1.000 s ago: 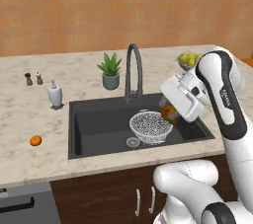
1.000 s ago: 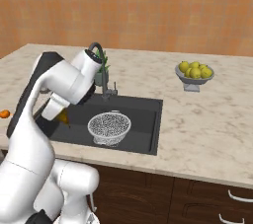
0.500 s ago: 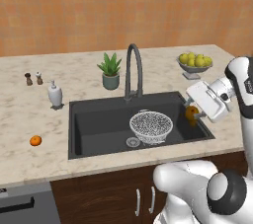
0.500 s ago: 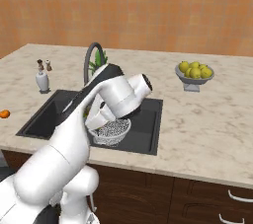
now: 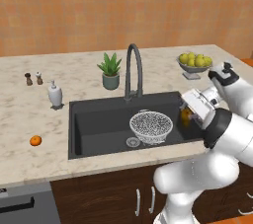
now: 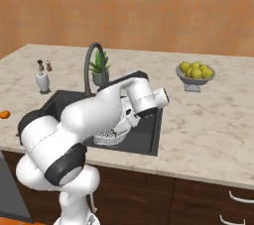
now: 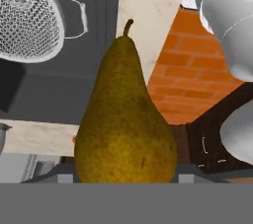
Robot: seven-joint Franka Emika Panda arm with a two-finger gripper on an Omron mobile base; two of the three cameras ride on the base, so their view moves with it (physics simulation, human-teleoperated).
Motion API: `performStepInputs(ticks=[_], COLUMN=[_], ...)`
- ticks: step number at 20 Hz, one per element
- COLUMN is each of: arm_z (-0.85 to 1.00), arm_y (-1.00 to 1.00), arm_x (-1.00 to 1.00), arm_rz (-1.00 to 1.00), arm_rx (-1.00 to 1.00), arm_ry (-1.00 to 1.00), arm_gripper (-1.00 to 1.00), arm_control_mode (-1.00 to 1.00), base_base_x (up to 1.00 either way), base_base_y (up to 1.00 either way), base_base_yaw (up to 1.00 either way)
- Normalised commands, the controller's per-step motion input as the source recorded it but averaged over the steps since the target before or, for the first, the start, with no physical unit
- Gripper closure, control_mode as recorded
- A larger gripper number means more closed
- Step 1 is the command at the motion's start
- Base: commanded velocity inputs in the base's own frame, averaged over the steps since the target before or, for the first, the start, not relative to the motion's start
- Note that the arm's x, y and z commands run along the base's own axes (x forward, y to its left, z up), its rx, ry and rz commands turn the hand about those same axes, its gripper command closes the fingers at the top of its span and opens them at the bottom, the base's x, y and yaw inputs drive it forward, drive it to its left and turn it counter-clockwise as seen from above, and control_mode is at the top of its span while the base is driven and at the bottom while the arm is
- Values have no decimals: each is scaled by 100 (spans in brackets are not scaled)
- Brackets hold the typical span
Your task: Put the colander in the sink, put the pear, tangerine in the colander, and turn on the sink faucet and pour water over the colander.
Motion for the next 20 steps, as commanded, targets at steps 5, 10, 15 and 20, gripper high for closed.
performStepInputs(ticks=[5,10,15,20], arm_z=[-66,-55,-78,-100], arm_y=[4,18,25,22], arm_x=[100,100,100,100], arm_rz=[0,0,0,0], arm_rx=[0,-2,-2,-2], arm_ry=[8,0,1,0], arm_gripper=[100,100,100,100], arm_control_mode=[-100,-100,-100,-100], base_base_x=[0,0,0,0], base_base_y=[0,0,0,0], base_base_yaw=[0,0,0,0])
